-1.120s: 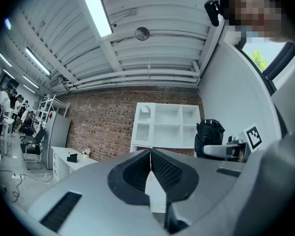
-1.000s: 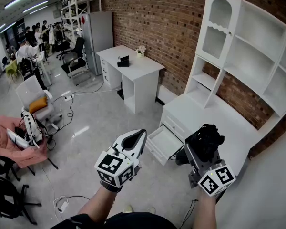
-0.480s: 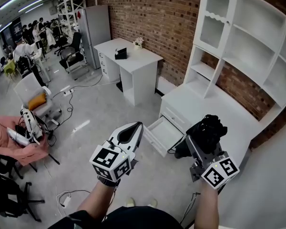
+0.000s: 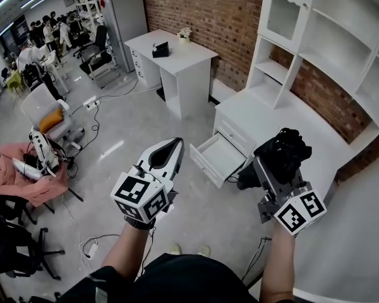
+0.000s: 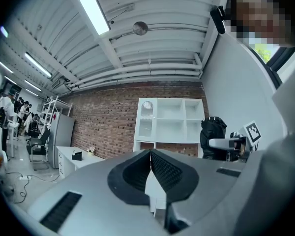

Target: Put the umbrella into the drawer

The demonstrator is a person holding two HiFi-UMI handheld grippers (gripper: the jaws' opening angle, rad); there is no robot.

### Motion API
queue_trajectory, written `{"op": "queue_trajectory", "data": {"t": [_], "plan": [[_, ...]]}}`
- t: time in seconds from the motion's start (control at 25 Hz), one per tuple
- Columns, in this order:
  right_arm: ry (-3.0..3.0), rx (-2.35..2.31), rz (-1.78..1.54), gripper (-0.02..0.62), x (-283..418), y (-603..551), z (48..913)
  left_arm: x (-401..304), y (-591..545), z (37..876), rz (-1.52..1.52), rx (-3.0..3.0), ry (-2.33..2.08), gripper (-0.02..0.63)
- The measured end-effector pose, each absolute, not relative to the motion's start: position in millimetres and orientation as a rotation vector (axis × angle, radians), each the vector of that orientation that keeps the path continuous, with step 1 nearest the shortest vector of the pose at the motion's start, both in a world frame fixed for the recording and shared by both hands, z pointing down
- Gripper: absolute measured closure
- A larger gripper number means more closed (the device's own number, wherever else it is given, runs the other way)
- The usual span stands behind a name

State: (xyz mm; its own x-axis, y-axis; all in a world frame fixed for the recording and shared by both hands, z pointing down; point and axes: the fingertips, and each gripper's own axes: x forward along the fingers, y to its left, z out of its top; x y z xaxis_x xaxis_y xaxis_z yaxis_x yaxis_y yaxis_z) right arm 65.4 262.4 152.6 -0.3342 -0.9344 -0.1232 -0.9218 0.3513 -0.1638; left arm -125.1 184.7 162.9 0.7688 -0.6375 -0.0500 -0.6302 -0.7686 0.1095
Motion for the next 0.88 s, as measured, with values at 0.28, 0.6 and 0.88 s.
{"op": "queue_trajectory", "data": {"t": [0.28,0.6,0.88], "plan": [[2.437,-1.638,-0.116,0.362,89.2,263.7,160.1,-100.9,192.1,165.5,-0.132,2.874,-1.063,0.598],[2.453,-1.616,-0.127,0.362,103.5,250.4,169.6,-80.6,187.6,165.9,-0.119,2.89,-1.068,0.598],[2.48,-1.646,-0.116,0.362,102.8,223.8,178.5,-78.4,162.9,177.3,-0.127,2.87,-1.066,0.598]]}}
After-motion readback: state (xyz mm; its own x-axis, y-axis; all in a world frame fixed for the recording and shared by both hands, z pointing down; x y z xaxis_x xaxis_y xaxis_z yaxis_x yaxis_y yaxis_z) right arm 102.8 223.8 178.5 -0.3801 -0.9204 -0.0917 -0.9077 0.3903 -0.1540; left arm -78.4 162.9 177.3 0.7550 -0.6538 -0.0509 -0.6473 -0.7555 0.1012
